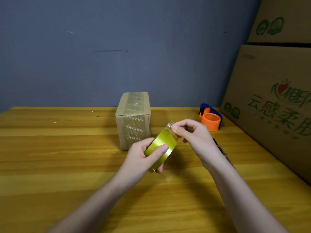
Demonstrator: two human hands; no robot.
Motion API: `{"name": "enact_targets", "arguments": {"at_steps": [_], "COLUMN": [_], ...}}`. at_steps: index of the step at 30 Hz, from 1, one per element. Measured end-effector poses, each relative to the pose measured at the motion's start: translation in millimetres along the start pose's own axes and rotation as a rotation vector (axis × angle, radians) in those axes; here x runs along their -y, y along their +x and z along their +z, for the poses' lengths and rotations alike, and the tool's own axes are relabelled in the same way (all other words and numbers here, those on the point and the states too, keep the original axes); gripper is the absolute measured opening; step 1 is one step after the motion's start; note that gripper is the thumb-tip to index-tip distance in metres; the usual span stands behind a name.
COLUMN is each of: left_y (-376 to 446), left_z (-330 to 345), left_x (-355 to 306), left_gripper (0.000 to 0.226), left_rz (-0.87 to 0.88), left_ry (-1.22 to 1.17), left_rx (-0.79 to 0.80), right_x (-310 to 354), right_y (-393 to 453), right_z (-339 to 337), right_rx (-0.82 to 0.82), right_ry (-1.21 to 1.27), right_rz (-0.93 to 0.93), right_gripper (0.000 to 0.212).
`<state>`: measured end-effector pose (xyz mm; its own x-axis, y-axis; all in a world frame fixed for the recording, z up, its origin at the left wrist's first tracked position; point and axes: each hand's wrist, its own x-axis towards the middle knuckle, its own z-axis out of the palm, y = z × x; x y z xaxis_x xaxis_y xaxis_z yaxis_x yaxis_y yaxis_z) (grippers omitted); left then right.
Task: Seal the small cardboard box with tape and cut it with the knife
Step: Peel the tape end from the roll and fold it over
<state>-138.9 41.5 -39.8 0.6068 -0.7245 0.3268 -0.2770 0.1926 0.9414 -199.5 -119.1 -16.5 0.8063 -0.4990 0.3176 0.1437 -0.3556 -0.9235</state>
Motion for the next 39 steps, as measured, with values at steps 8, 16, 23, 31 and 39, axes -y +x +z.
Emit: {"name": "enact_targets", "arguments": {"at_steps": [8,16,23,31,39], "left_y": [-0.5,-4.1,-5.7,-3.5,-6.6], "left_z": [-2.5,-1.1,0.2,3.6,7.7], "left_x": [12.6,17.0,16.3,24.8,28.0], "left_gripper": [0.017,0.025,0.028,0.042,0.050], "left_rz": [0.026,0.033,0.125,0.030,0.173], "left_ry": [0.017,0.072,0.202,0.215,0.310], "left_rx": [-0.013,0.020,-0.006,-0.175,-0.222], "right_x": [-12.8,-24.0,-23.3,-6.6,5.4], "right_y": [-6.4,-11.2,-6.2,-41.1,-30.9], "right_z": [9.0,28.3,14.9,43.8,65.5], "right_rx": [0.053,-0.038,-0.216,0.079,-0.014], "right_ry": [0.094,0.423,0.128,-0.304,-0.540], "right_rz": [0.135,0.338,0.034,-0.154,-0.090], "right_gripper": [0.015,0.014,0.016,0.069,0.070]}}
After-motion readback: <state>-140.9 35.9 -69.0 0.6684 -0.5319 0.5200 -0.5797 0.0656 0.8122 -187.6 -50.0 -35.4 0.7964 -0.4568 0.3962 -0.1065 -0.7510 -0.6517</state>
